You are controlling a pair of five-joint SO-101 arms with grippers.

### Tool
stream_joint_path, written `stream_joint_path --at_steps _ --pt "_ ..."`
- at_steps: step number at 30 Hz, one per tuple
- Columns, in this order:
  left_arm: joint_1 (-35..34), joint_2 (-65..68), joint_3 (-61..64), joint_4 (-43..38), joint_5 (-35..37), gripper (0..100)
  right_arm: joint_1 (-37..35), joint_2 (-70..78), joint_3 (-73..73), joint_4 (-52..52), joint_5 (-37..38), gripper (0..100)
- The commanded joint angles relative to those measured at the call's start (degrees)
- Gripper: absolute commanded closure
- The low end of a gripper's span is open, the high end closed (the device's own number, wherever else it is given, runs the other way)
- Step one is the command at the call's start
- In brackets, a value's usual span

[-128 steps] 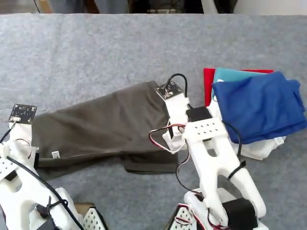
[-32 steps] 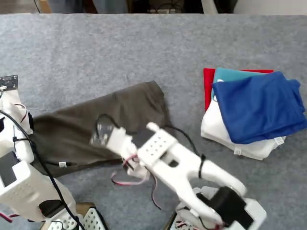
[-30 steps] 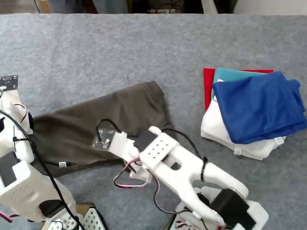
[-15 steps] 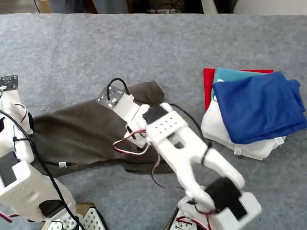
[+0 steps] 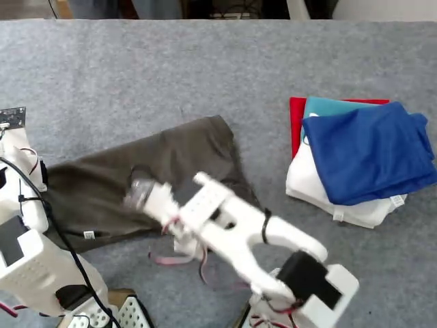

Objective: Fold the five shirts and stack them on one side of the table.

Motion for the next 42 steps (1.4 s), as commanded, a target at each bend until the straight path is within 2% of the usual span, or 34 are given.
stream_joint_path --at_steps 1,5,10,15,18,23,27,30,32,35,38,42 --pt "-0.75 0.18 -2.07 -0.70 -0.53 97 -1.76 -4.97 2.15 1.32 -0.26 98.5" --pt "-0.75 0.18 -2.07 -0.70 -0.53 97 2.46 -10.07 -0.57 2.99 -0.26 98.5" --pt "-0.75 0.18 -2.07 -0.70 -0.53 97 13.63 -14.55 -8.84 4.40 -0.18 98.5" --pt "-0.75 -0.18 -2.42 -0.70 -0.53 97 24.09 -11.82 -16.57 -7.38 -0.70 98.5" --pt "-1.98 -1.32 -5.32 1.05 0.00 97 27.60 -6.11 -22.81 -13.54 -2.37 98.5" --pt "-3.38 -8.97 -11.03 11.52 3.16 97 30.15 9.98 -35.12 -18.99 -12.92 98.4" --pt "-3.30 -14.86 -10.77 14.86 3.16 97 30.15 25.01 -46.64 -18.90 -14.42 98.4" --pt "-3.21 -14.24 -5.32 11.60 2.99 97 31.30 36.26 -55.34 -19.08 -14.42 98.4" --pt "-3.56 -12.40 -1.01 6.24 2.46 97 32.70 43.03 -61.49 -18.99 -14.42 98.4" --pt "-4.26 -9.14 3.21 -0.18 -2.11 97 35.16 51.38 -70.20 -18.81 -14.42 98.4" --pt "-6.73 -8.09 2.24 1.32 -3.08 97 36.75 56.66 -78.55 -13.80 -14.42 98.4" --pt "-9.98 -10.29 -3.65 7.91 -1.49 97 34.81 59.56 -89.71 -0.35 -13.98 98.4"
